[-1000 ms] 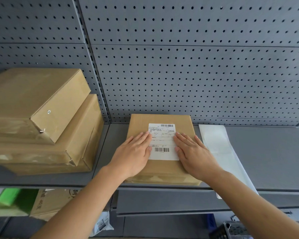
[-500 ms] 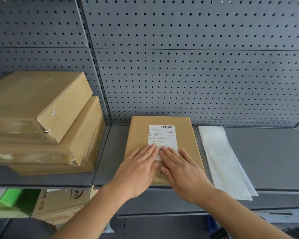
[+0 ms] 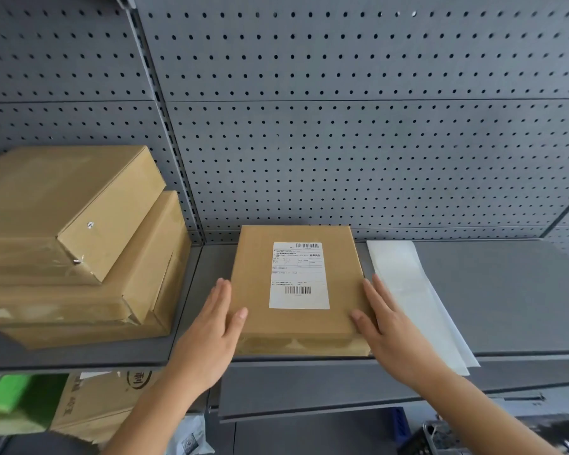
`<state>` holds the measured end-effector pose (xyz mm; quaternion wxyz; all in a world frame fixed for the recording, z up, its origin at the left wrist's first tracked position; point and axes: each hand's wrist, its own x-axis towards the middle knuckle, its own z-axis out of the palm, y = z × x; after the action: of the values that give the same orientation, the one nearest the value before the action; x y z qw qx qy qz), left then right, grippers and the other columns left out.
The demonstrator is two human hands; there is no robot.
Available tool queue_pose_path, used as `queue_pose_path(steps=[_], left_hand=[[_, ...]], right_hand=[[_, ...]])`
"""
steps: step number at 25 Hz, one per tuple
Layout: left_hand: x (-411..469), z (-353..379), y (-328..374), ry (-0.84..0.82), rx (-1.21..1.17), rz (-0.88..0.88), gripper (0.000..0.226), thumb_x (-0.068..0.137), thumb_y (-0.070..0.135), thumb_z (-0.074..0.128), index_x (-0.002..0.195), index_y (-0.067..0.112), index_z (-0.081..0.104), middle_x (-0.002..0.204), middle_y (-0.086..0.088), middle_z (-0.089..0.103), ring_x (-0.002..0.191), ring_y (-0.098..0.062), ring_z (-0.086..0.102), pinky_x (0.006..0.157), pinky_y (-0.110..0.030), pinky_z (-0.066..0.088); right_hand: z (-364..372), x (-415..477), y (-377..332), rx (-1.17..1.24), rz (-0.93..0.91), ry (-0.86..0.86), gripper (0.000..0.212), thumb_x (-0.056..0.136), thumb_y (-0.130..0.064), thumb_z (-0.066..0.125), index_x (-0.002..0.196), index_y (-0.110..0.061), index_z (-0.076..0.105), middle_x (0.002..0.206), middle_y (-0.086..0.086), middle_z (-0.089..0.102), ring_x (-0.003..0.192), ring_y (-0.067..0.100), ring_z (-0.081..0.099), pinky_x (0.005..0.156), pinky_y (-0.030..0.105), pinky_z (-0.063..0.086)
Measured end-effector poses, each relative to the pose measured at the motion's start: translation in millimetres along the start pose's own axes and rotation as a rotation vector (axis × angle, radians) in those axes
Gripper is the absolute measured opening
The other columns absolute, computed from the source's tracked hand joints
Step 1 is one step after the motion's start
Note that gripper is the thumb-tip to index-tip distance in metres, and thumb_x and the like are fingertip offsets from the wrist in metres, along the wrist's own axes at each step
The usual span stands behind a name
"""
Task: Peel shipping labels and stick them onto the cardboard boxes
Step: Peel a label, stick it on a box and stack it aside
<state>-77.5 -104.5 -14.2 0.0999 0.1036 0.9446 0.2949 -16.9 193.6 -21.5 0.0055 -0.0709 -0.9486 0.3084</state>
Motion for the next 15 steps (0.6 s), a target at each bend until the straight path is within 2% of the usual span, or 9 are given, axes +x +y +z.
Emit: queue_pose_path(steps=[2, 3, 5, 7, 9, 10, 12, 15], left_hand=[[-5, 5, 7, 0.009, -0.326, -0.142, 0.072, 0.102, 0.056, 0.038, 0.164, 0.031, 0.009, 0.164, 0.017, 0.025, 0.155, -0.011, 0.023, 0.121, -0.032, 0.022], [-6, 9, 11, 0.028, -0.438, -0.174, 0.067, 0.103, 0.052, 0.044, 0.162, 0.032, 0.020, 0.154, 0.016, 0.042, 0.149, -0.013, 0.037, 0.115, -0.030, 0.030], [-9, 16, 19, 0.087, -0.531, -0.168, 0.056, 0.103, 0.042, 0.052, 0.156, 0.031, 0.038, 0.130, 0.021, 0.058, 0.125, -0.006, 0.055, 0.100, -0.025, 0.036], [-11, 18, 34, 0.110, -0.571, -0.128, 0.050, 0.102, 0.039, 0.055, 0.151, 0.033, 0.045, 0.120, 0.028, 0.062, 0.108, 0.006, 0.058, 0.092, -0.021, 0.039], [-9, 20, 55, 0.087, -0.593, -0.063, 0.048, 0.102, 0.041, 0.055, 0.148, 0.039, 0.045, 0.119, 0.035, 0.061, 0.107, 0.014, 0.056, 0.087, -0.016, 0.041], [-7, 22, 69, 0.070, -0.602, -0.025, 0.047, 0.101, 0.041, 0.055, 0.147, 0.042, 0.045, 0.120, 0.037, 0.061, 0.109, 0.015, 0.056, 0.089, -0.015, 0.041], [1, 32, 100, 0.028, -0.611, 0.059, 0.044, 0.101, 0.041, 0.055, 0.144, 0.046, 0.047, 0.119, 0.037, 0.066, 0.110, 0.016, 0.059, 0.093, -0.017, 0.044], [17, 58, 150, -0.070, -0.630, 0.176, 0.042, 0.100, 0.039, 0.058, 0.142, 0.041, 0.050, 0.123, 0.030, 0.068, 0.111, 0.016, 0.061, 0.095, -0.016, 0.048]], right_hand=[[0, 1, 1, 0.333, 0.144, -0.088, 0.069, 0.098, -0.054, 0.045, 0.157, -0.030, 0.018, 0.158, -0.018, 0.025, 0.148, 0.006, 0.023, 0.122, 0.034, 0.021], [4, 2, 1, 0.445, 0.182, -0.101, 0.066, 0.096, -0.055, 0.048, 0.154, -0.033, 0.024, 0.154, -0.018, 0.037, 0.140, 0.005, 0.037, 0.118, 0.036, 0.030], [4, 0, -1, 0.566, 0.231, -0.079, 0.051, 0.098, -0.045, 0.051, 0.146, -0.033, 0.038, 0.138, -0.015, 0.057, 0.121, 0.003, 0.055, 0.107, 0.033, 0.043], [-12, -2, -2, 0.631, 0.278, -0.002, 0.034, 0.102, -0.031, 0.051, 0.135, -0.031, 0.047, 0.126, -0.016, 0.061, 0.112, -0.001, 0.057, 0.095, 0.023, 0.046], [-37, -5, 5, 0.658, 0.290, 0.076, 0.026, 0.103, -0.024, 0.049, 0.125, -0.037, 0.048, 0.118, -0.021, 0.061, 0.103, -0.008, 0.056, 0.081, 0.015, 0.044], [-54, -9, 8, 0.664, 0.303, 0.119, 0.028, 0.102, -0.024, 0.050, 0.126, -0.038, 0.048, 0.115, -0.023, 0.060, 0.100, -0.009, 0.054, 0.078, 0.016, 0.042], [-84, -15, 26, 0.645, 0.328, 0.227, 0.037, 0.101, -0.027, 0.051, 0.137, -0.036, 0.047, 0.119, -0.017, 0.060, 0.102, -0.003, 0.055, 0.082, 0.025, 0.041], [-130, -21, 68, 0.616, 0.366, 0.354, 0.039, 0.099, -0.028, 0.053, 0.137, -0.034, 0.050, 0.121, -0.011, 0.061, 0.104, 0.006, 0.058, 0.086, 0.033, 0.041]])
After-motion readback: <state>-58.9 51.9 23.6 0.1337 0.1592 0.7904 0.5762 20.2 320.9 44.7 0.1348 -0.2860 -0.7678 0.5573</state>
